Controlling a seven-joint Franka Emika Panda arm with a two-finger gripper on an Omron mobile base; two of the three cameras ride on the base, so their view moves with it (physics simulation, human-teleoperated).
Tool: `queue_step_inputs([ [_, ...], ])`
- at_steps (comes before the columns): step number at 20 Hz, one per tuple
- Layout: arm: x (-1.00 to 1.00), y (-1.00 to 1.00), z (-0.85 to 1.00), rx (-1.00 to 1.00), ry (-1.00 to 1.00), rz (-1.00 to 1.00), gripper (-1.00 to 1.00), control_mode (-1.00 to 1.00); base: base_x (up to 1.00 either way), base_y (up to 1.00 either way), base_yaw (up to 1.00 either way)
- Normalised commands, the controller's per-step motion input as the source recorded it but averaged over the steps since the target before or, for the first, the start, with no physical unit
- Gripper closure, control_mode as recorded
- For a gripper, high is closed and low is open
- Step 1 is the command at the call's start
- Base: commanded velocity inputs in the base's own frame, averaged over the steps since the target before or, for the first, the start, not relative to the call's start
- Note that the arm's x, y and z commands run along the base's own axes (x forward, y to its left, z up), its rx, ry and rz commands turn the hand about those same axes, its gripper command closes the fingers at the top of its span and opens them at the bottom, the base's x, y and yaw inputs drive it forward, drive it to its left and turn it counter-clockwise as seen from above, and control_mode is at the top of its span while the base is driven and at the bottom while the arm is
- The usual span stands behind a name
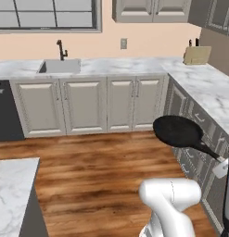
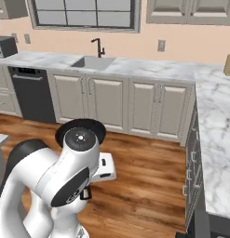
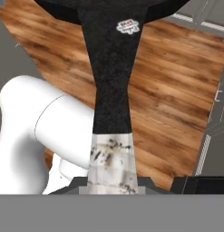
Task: Move the pot and pan from the stove into the sink.
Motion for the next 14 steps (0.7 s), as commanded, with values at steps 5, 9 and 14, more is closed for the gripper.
queue_step_inputs([
  [5, 0.00, 0.00, 0.00, 0.00, 0.00, 0.00, 1.00, 1.00, 0.33, 0.02, -0.04],
  [9, 0.00, 0.00, 0.00, 0.00, 0.00, 0.00, 1.00, 1.00, 0.94, 0.29, -0.15],
  [14, 0.00, 0.00, 0.00, 0.00, 0.00, 0.00, 1.00, 1.00, 1.00, 0.38, -0.17],
])
